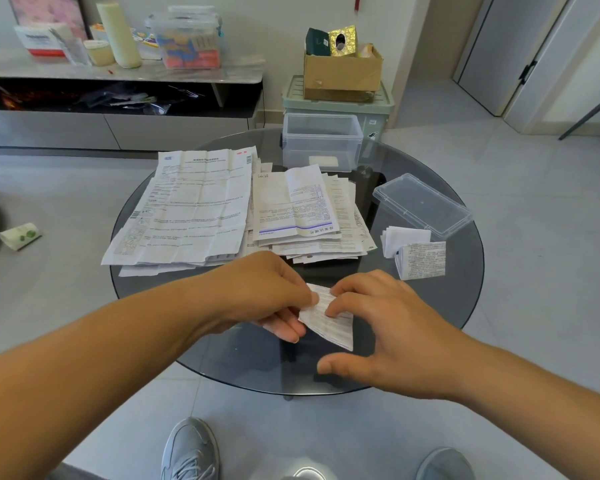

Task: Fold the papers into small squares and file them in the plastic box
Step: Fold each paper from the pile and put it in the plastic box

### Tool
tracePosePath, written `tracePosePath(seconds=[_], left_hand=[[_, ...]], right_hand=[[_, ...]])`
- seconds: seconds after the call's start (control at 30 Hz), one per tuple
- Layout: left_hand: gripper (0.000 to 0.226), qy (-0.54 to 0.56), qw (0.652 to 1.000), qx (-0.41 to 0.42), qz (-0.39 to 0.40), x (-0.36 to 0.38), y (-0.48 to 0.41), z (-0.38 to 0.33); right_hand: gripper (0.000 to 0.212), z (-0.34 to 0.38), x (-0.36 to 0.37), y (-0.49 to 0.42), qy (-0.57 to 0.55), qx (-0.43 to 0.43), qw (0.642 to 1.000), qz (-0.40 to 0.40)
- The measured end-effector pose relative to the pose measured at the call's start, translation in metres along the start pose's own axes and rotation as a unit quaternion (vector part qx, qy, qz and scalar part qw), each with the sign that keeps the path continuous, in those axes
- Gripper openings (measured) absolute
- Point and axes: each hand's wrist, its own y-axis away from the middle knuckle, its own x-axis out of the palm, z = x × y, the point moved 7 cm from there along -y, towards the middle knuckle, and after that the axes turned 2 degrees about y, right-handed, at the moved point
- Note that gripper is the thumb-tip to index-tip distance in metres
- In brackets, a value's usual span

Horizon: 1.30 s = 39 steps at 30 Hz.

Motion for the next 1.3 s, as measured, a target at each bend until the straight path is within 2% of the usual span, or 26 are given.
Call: tracePosePath(seconds=[0.1, 0.17, 0.33, 0.47, 0.57, 0.63, 0.9, 1.13, 1.3], left_hand=[[0.026, 0.025, 1.0, -0.018, 0.008, -0.001, 0.001, 0.006], [0.032, 0.013, 1.0, -0.016, 0.016, -0.001, 0.003, 0.006], [0.048, -0.14, 0.988, 0.032, 0.049, 0.003, 0.012, -0.001], [0.025, -0.267, 0.958, 0.097, -0.039, 0.0, 0.007, -0.006], [0.033, -0.347, 0.924, 0.114, -0.109, 0.0, 0.0, -0.011], [0.038, -0.379, 0.91, 0.107, -0.129, 0.001, -0.004, -0.013], [0.05, -0.385, 0.918, 0.009, -0.09, 0.002, -0.016, -0.009], [0.06, -0.338, 0.938, -0.036, -0.069, -0.004, -0.022, -0.005], [0.038, -0.282, 0.957, -0.03, -0.06, -0.005, -0.024, -0.004]], right_hand=[[0.043, -0.001, -0.001, 0.0, -0.017, -0.005, 0.999, -0.043], [0.031, -0.003, -0.002, -0.001, -0.034, 0.001, 0.997, -0.064], [0.027, -0.012, 0.0, -0.006, -0.061, 0.032, 0.995, -0.066], [0.024, -0.021, 0.0, -0.012, -0.046, 0.082, 0.992, -0.079], [0.024, -0.027, -0.001, -0.014, -0.051, 0.127, 0.987, -0.085], [0.031, -0.03, 0.0, -0.015, -0.067, 0.146, 0.983, -0.084], [0.047, -0.034, 0.004, -0.019, -0.086, 0.176, 0.98, -0.039], [0.048, -0.034, 0.0, -0.024, -0.101, 0.203, 0.974, -0.005], [0.046, -0.038, -0.003, -0.025, -0.126, 0.197, 0.972, 0.022]])
